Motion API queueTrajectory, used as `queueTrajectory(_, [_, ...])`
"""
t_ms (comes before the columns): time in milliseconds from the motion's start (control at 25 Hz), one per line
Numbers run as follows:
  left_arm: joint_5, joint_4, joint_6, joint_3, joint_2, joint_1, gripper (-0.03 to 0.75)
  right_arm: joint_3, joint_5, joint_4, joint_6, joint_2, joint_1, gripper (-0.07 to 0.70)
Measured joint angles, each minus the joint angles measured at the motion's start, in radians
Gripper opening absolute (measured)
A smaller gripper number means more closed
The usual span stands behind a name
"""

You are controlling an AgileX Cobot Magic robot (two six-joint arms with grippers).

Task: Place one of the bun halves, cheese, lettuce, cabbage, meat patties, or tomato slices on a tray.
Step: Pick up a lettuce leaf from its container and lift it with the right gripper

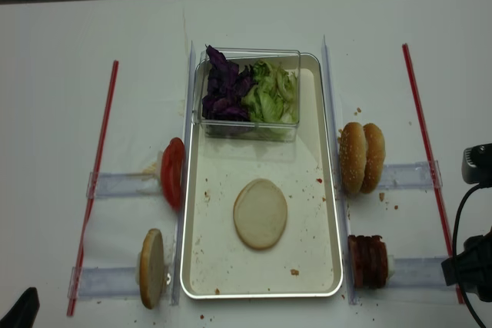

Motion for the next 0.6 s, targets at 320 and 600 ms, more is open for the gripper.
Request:
queueTrajectory(320, [0.0,0.0,0.0,0.0,0.0,0.0,0.474,-0.001,0.002,0.0,0.0,0.042,0.0,0.41])
queueTrajectory(600, [0.0,0.0,0.0,0.0,0.0,0.0,0.474,-0.034,-0.046,0.016,0.002,0.144,0.0,0.41])
